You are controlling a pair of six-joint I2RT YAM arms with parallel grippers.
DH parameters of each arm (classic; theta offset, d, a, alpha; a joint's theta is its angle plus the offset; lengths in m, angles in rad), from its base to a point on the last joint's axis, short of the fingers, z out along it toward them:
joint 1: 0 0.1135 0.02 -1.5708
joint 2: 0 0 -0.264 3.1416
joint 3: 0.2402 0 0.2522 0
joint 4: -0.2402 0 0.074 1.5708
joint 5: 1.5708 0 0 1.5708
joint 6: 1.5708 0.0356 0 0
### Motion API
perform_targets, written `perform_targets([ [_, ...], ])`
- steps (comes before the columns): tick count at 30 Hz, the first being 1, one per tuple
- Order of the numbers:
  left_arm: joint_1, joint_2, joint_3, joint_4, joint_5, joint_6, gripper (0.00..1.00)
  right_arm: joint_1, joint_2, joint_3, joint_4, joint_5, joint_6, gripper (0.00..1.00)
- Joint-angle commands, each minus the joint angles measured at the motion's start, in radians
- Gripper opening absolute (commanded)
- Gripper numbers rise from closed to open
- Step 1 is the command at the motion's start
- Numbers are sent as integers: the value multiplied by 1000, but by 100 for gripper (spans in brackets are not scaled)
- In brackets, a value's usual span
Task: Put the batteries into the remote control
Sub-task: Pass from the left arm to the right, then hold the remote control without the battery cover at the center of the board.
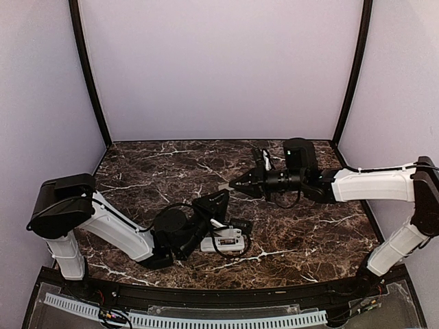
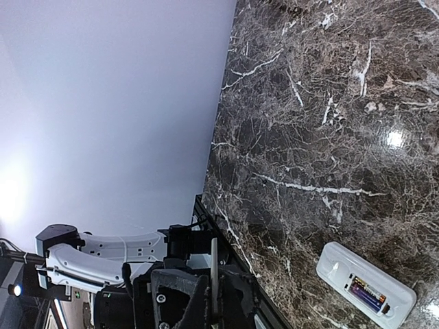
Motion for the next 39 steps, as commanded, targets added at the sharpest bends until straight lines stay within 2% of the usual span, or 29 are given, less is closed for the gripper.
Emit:
perform_targets([
  [1, -8, -25, 6, 271, -24, -17, 38, -7, -41, -16, 14, 13, -19, 0],
  [6, -8, -34, -11, 262, -55, -69, 59, -21, -66, -20, -43, 39, -54, 0],
  [8, -8, -54, -25, 206, -77, -126, 65, -27, -82, -21, -92, 57, -81, 0],
  [9, -8, -78, -31, 124, -90, -154, 69, -32, -92, -22, -116, 69, -96, 0],
  [10, -8, -96, -40, 69, -95, -235, 70, -36, -102, -25, -139, 79, -110, 0],
  [11, -8, -142, -43, -82, -100, -286, 72, -43, -116, -30, -158, 88, -123, 0],
  [12, -8, -169, -37, -176, -97, -423, 72, -47, -128, -35, -176, 96, -131, 0],
  [13, -5, -233, -29, -409, -66, -509, 73, -53, -139, -41, -189, 102, -142, 0],
  [14, 0, -268, 1, -670, -40, -687, 73, -57, -149, -46, -205, 108, -151, 0],
  [15, 16, -335, 43, -794, 39, -878, 74, -58, -159, -51, -222, 115, -162, 0],
  [16, 30, -390, 64, -1012, 96, -968, 74, -59, -168, -54, -238, 125, -176, 0],
  [17, 64, -411, 101, -1094, 210, -1112, 74, -60, -178, -59, -247, 130, -184, 0],
  [18, 81, -446, 114, -1230, 275, -1172, 74, -59, -188, -67, -252, 132, -190, 0],
  [19, 111, -459, 132, -1285, 399, -1262, 75, -60, -198, -75, -254, 131, -198, 0],
  [20, 126, -478, 139, -1382, 461, -1297, 77, -59, -208, -83, -257, 129, -207, 0],
  [21, 149, -483, 151, -1434, 587, -1351, 78, -60, -218, -91, -265, 128, -218, 0],
  [22, 158, -482, 156, -1525, 723, -1371, 82, -60, -229, -101, -273, 129, -227, 0],
  [24, 171, -462, 165, -1642, 840, -1399, 86, -59, -250, -127, -286, 135, -243, 0],
  [26, 175, -437, 161, -1721, 879, -1396, 90, -58, -269, -165, -278, 141, -245, 0],
  [33, 261, -403, 146, -1733, 923, -1340, 99, -56, -345, -292, -197, 146, -248, 0],
  [39, 268, -219, 193, -1726, 896, -1299, 99, -53, -389, -345, -179, 152, -286, 0],
])
